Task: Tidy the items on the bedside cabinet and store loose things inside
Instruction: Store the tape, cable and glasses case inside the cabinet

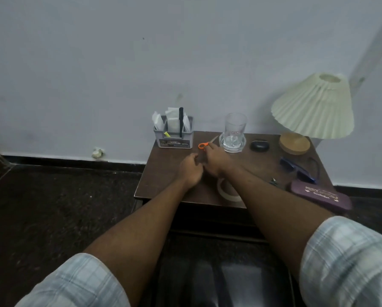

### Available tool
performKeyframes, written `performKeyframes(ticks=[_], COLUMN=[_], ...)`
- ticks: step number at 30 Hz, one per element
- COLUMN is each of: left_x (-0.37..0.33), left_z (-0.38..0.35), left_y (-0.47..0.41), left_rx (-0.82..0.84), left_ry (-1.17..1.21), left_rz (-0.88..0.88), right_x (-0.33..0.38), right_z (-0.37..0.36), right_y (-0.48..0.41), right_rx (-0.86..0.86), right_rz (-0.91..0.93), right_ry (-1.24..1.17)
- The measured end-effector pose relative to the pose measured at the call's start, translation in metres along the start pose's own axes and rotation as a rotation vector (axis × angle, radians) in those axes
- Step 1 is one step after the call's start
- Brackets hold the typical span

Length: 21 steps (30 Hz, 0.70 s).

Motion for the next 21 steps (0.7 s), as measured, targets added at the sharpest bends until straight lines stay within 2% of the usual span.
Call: performKeyframes(ticks=[5, 9, 14, 18, 21], left_x=[0.025, 0.037, 0.042, 0.041, 0.042], left_z=[-0.006, -0.006, -0.004, -0.001, 0.000], left_y=[-0.015, -0.012, 0.015, 0.054, 0.087], left_rx=[-0.067, -0.100, -0.104, -0.108, -0.136], left_ry=[0.253, 0.392, 0.520, 0.536, 0.520], left_rz=[0.118, 0.182, 0.258, 0.259, 0.265], right_x=[-0.001, 0.007, 0.027, 0.054, 0.058], right_z=[-0.019, -0.030, -0.037, -0.041, -0.043], right_y=[-0.033, -0.025, 0.022, 0.074, 0.110], right_rx=[0.045, 0.050, 0.010, -0.004, -0.030], right_rz=[-0.002, 0.002, 0.078, 0.196, 0.157], right_ry=[0.074, 0.073, 0.061, 0.113, 0.048])
Point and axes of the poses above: each hand's wrist, its own y-axis away from the middle knuckle, its own z-axis out of the back of the hand, x = y × z, the point moved 6 cm from there along -y, towards the middle knuckle, and after that the axes turned 3 degrees about -z, right-handed, at the moved point
